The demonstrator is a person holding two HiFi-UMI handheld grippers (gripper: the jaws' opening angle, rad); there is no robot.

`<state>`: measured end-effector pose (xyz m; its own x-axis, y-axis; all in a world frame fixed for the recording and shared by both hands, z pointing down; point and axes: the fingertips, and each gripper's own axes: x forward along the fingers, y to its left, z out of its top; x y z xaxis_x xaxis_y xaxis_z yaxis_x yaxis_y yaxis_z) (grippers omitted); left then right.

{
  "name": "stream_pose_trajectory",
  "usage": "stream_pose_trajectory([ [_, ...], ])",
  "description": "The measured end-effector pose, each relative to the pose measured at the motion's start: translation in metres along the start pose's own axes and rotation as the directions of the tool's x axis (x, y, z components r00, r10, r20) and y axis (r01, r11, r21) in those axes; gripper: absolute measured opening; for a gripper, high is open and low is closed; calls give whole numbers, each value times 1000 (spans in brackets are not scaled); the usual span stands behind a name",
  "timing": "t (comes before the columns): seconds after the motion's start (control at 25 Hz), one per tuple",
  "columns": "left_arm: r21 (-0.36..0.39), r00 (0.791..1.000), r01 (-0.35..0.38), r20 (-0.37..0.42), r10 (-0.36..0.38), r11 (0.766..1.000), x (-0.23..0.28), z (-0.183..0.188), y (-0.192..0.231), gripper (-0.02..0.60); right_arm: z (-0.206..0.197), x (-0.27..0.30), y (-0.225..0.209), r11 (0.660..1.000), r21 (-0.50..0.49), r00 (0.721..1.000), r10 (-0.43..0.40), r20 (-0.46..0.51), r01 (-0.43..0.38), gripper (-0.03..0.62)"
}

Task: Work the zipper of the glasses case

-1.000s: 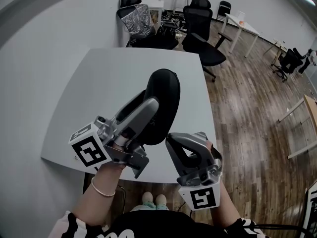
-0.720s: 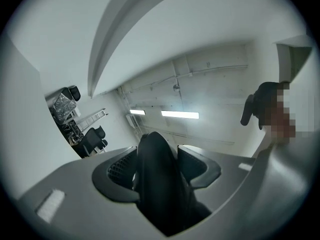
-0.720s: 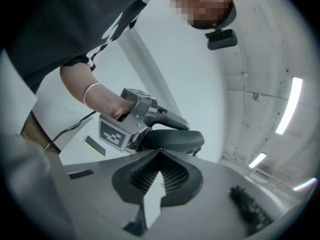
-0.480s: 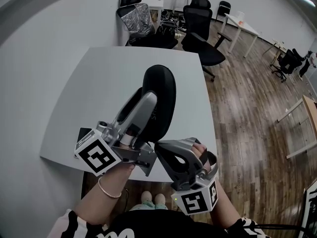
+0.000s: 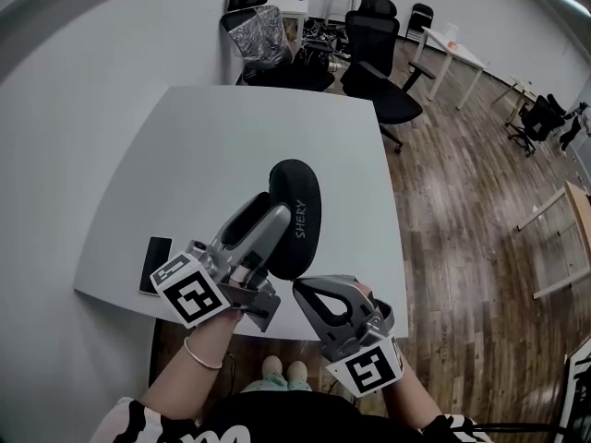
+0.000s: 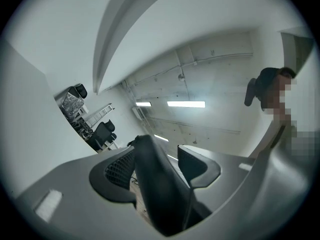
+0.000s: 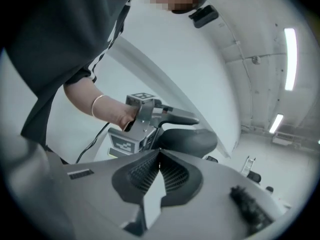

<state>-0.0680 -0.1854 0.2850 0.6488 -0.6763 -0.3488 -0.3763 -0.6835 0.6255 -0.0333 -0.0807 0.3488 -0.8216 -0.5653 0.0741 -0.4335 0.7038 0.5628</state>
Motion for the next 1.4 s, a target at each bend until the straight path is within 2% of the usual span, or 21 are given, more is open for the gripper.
stream_pose_trajectory([
  [0.08, 3, 1000, -12, -23, 12, 1000, -4, -12, 8, 259, -3, -2, -3, 996, 84, 1000, 2, 25, -4, 5],
  [0.16, -13, 997, -7, -71, 6, 1000, -5, -32, 13, 232, -8, -3, -3, 990, 140, 999, 18, 42, -23, 6],
  [0.24, 7, 991, -38, -127, 38, 999, -9, -54, 28, 229, -28, -2, -1, 988, 156, 1000, 11, 4, -11, 6],
  [0.32, 34, 984, -88, -152, 92, 996, -18, -77, 53, 197, -62, 2, 8, 994, 108, 995, 11, -99, 0, 6],
  [0.44, 30, 975, -154, -159, 157, 988, -33, -110, 95, 129, -106, 13, 28, 999, 16, 975, 52, -216, -50, 6],
  [0.52, 37, 959, -202, -194, 206, 979, -43, -133, 118, 92, -127, 19, 45, 997, 1, 963, 81, -258, -83, 6],
  [0.64, 55, 938, -240, -243, 246, 969, -56, -155, 129, 78, -146, 17, 69, 994, 22, 950, 113, -291, -112, 6],
  [0.76, 100, 919, -245, -293, 264, 964, -58, -168, 131, 61, -166, 11, 82, 992, 114, 937, 98, -334, -63, 6],
  [0.88, 150, 898, -238, -343, 276, 960, -53, -180, 133, 41, -182, 7, 88, 966, 257, 921, 86, -380, 16, 6],
  [1.0, 183, 881, -231, -377, 286, 955, -49, -192, 132, 19, -194, 3, 102, 950, 313, 885, 133, -447, 15, 20],
  [1.04, 193, 875, -234, -386, 293, 953, -49, -196, 134, 17, -196, 1, 106, 944, 329, 878, 146, -455, 13, 48],
  [1.16, 211, 858, -245, -408, 313, 946, -53, -204, 139, 14, -198, -7, 110, 934, 357, 871, 172, -461, 5, 72],
  [1.2, 215, 856, -245, -409, 315, 945, -54, -205, 140, 12, -196, -10, 105, 937, 348, 879, 153, -451, 16, 72],
  [1.28, 235, 861, -239, -398, 317, 942, -56, -202, 138, 12, -182, -17, 84, 946, 314, 920, 55, -389, 76, 72],
  [1.36, 286, 880, -233, -345, 327, 929, -57, -187, 128, 3, -155, -19, 51, 939, 298, 953, -83, -292, 173, 71],
  [1.4, 326, 895, -231, -298, 332, 917, -56, -176, 120, 3, -142, -18, 33, 923, 310, 954, -151, -260, 230, 52],
])
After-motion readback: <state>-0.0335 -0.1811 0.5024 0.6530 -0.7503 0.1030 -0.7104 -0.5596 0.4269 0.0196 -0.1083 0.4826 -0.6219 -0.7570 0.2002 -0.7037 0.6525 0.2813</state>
